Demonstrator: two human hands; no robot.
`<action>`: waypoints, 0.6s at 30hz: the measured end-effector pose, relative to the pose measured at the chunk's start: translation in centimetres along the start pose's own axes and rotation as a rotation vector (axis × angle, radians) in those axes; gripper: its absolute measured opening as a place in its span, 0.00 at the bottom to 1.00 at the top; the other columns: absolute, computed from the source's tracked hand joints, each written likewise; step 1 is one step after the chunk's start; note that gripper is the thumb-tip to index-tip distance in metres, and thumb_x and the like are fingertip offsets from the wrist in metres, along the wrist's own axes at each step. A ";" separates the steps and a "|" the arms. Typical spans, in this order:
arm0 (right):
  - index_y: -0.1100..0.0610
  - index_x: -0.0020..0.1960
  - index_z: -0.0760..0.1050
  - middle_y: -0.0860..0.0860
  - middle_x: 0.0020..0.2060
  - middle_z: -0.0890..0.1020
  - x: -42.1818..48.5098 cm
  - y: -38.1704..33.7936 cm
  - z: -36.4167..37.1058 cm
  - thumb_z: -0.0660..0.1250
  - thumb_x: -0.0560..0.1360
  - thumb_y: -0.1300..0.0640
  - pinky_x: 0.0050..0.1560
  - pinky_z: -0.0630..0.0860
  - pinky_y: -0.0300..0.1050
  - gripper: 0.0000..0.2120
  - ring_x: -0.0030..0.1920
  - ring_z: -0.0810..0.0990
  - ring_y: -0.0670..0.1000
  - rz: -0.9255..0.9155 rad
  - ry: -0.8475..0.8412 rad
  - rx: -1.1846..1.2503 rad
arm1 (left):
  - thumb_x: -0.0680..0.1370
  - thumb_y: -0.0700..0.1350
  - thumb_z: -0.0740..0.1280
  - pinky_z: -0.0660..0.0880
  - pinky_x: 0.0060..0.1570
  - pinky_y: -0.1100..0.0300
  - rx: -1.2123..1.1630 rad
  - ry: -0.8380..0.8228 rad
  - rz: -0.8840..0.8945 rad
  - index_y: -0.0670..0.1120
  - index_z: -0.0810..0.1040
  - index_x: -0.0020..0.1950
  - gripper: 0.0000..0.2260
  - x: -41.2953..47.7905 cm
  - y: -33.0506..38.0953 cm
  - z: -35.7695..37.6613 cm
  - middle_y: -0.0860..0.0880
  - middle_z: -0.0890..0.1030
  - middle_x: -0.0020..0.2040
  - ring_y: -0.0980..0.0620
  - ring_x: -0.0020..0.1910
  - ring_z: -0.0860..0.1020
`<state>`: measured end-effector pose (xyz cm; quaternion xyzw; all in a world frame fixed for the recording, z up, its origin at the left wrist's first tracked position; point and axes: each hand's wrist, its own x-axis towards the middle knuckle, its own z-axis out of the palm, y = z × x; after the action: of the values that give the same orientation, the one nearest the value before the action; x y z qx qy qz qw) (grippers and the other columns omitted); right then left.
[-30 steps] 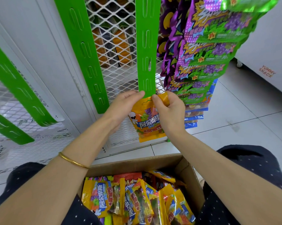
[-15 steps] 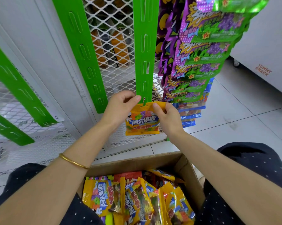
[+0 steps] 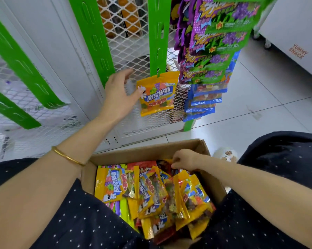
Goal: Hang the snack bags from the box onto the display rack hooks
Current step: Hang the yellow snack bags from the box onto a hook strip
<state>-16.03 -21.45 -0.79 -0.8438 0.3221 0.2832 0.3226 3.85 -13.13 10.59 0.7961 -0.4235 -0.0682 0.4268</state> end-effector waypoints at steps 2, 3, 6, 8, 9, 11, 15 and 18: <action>0.63 0.58 0.74 0.55 0.45 0.76 -0.1 0.2 1.8 0.63 0.78 0.50 0.34 0.71 0.36 0.18 0.48 0.78 0.56 0.042 -0.069 -0.052 | 0.75 0.43 0.69 0.69 0.64 0.48 -0.013 0.001 -0.018 0.45 0.66 0.70 0.25 -0.7 -0.2 -0.2 0.45 0.68 0.66 0.49 0.65 0.68; 0.63 0.57 0.73 0.54 0.43 0.76 0.0 0.2 2.6 0.63 0.78 0.51 0.34 0.72 0.36 0.16 0.45 0.78 0.55 0.064 -0.089 -0.029 | 0.75 0.43 0.69 0.69 0.65 0.48 -0.023 0.000 -0.025 0.45 0.66 0.70 0.25 -1.0 -0.3 -0.3 0.45 0.68 0.66 0.50 0.65 0.68; 0.61 0.52 0.76 0.54 0.46 0.79 0.6 0.1 4.1 0.66 0.76 0.52 0.43 0.77 0.42 0.12 0.45 0.79 0.53 0.109 -0.065 0.018 | 0.75 0.43 0.69 0.69 0.64 0.55 -0.052 0.010 -0.059 0.45 0.68 0.67 0.22 -1.7 -0.4 -0.4 0.46 0.68 0.64 0.54 0.60 0.69; 0.63 0.57 0.77 0.56 0.53 0.80 1.0 0.1 4.6 0.67 0.75 0.55 0.53 0.78 0.45 0.14 0.53 0.79 0.55 0.136 -0.027 0.051 | 0.75 0.42 0.69 0.69 0.60 0.60 -0.047 0.027 -0.057 0.45 0.70 0.62 0.17 -2.1 -0.4 -0.4 0.46 0.69 0.60 0.55 0.56 0.70; 0.63 0.57 0.77 0.56 0.53 0.80 1.0 0.0 4.6 0.67 0.75 0.57 0.55 0.77 0.46 0.14 0.54 0.79 0.56 0.149 -0.026 0.082 | 0.74 0.42 0.69 0.69 0.58 0.62 -0.046 0.034 -0.046 0.46 0.70 0.59 0.15 -2.3 -0.3 -0.4 0.47 0.69 0.58 0.55 0.54 0.70; 0.64 0.59 0.76 0.56 0.51 0.79 0.8 -0.1 4.2 0.65 0.76 0.59 0.57 0.76 0.47 0.14 0.56 0.78 0.57 0.173 -0.044 0.142 | 0.74 0.41 0.70 0.69 0.54 0.64 -0.050 0.035 -0.033 0.48 0.69 0.55 0.13 -2.5 -0.5 -0.6 0.48 0.68 0.56 0.55 0.51 0.70; 0.65 0.58 0.73 0.57 0.43 0.80 0.2 0.4 4.2 0.67 0.75 0.61 0.50 0.80 0.52 0.14 0.45 0.82 0.57 0.279 -0.102 0.488 | 0.73 0.41 0.70 0.67 0.49 0.71 -0.041 0.001 -0.030 0.48 0.69 0.53 0.13 -2.5 -1.0 -0.6 0.46 0.70 0.56 0.54 0.50 0.70; 0.64 0.61 0.69 0.59 0.54 0.78 0.0 0.3 6.0 0.70 0.74 0.58 0.51 0.80 0.51 0.20 0.52 0.81 0.58 0.331 -0.154 0.572 | 0.73 0.41 0.70 0.67 0.50 0.67 -0.041 -0.015 -0.039 0.48 0.69 0.52 0.13 -2.7 -1.1 -0.4 0.45 0.71 0.56 0.54 0.50 0.71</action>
<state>-17.93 -17.25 -4.68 -0.6317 0.4957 0.2928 0.5192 2.98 -10.60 9.32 0.7947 -0.4097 -0.0910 0.4384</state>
